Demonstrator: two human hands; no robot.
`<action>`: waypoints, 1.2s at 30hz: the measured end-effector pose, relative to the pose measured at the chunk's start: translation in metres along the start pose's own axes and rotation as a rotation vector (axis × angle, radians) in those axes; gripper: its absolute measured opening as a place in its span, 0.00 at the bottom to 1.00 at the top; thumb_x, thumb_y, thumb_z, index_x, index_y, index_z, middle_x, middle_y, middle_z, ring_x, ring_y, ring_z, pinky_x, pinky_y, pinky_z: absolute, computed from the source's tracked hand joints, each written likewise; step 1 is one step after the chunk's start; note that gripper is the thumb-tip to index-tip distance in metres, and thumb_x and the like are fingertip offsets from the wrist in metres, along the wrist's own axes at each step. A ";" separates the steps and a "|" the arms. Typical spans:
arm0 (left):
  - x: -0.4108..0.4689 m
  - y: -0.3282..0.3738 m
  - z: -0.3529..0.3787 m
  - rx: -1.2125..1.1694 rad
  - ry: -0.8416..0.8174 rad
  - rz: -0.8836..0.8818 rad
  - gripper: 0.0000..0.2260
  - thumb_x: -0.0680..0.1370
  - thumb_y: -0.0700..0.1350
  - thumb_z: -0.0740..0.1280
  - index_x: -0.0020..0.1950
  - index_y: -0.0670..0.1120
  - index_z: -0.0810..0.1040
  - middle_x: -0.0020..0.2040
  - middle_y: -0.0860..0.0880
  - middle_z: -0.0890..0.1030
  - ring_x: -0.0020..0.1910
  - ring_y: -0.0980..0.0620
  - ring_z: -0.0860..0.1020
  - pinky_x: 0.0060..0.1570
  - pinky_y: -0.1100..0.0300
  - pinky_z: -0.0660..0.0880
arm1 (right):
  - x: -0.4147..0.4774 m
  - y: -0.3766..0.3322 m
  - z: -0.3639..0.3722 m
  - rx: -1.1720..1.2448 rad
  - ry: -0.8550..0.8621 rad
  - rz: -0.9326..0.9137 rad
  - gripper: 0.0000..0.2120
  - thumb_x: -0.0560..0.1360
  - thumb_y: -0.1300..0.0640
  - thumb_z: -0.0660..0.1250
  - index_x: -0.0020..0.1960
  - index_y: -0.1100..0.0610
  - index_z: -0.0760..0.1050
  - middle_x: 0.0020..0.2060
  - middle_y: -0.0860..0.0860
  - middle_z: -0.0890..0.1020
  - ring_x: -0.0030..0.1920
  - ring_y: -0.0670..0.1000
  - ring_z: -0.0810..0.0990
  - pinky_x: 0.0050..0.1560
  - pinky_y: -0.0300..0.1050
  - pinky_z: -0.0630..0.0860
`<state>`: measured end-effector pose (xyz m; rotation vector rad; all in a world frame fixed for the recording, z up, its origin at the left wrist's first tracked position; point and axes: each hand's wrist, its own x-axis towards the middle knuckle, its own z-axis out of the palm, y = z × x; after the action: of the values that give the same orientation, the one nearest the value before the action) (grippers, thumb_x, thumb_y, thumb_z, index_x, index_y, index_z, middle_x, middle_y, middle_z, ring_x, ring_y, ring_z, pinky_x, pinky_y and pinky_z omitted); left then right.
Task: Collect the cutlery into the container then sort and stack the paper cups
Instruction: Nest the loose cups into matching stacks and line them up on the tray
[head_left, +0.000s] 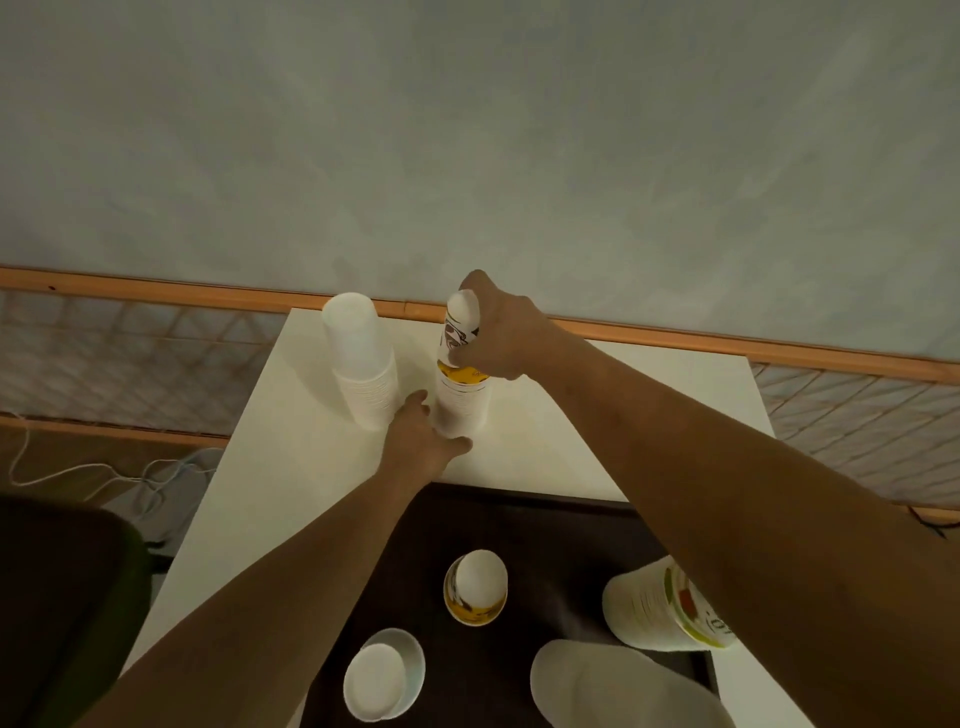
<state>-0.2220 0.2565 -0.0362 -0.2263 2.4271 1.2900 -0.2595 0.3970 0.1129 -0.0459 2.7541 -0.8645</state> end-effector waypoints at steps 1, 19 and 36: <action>0.004 0.001 0.002 0.013 0.010 -0.005 0.47 0.68 0.48 0.81 0.81 0.45 0.58 0.76 0.44 0.70 0.71 0.42 0.73 0.69 0.45 0.72 | 0.001 0.001 -0.001 0.005 -0.006 0.001 0.31 0.73 0.55 0.76 0.70 0.52 0.63 0.49 0.52 0.73 0.46 0.57 0.76 0.31 0.41 0.72; -0.035 0.026 0.009 -0.095 0.141 0.207 0.34 0.70 0.45 0.80 0.72 0.43 0.71 0.65 0.44 0.77 0.64 0.42 0.76 0.61 0.45 0.78 | -0.049 -0.011 -0.040 0.099 0.040 -0.062 0.27 0.72 0.51 0.76 0.66 0.48 0.65 0.53 0.51 0.77 0.50 0.54 0.80 0.38 0.42 0.79; -0.204 -0.003 -0.124 -0.073 0.018 0.406 0.34 0.64 0.61 0.81 0.66 0.57 0.74 0.57 0.63 0.79 0.55 0.62 0.76 0.43 0.80 0.69 | -0.216 -0.143 -0.017 0.317 0.268 -0.057 0.27 0.72 0.38 0.74 0.65 0.50 0.75 0.51 0.42 0.81 0.48 0.42 0.80 0.40 0.32 0.73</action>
<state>-0.0661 0.1448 0.1063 0.2513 2.5277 1.5474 -0.0617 0.3116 0.2567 0.0546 2.8263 -1.4047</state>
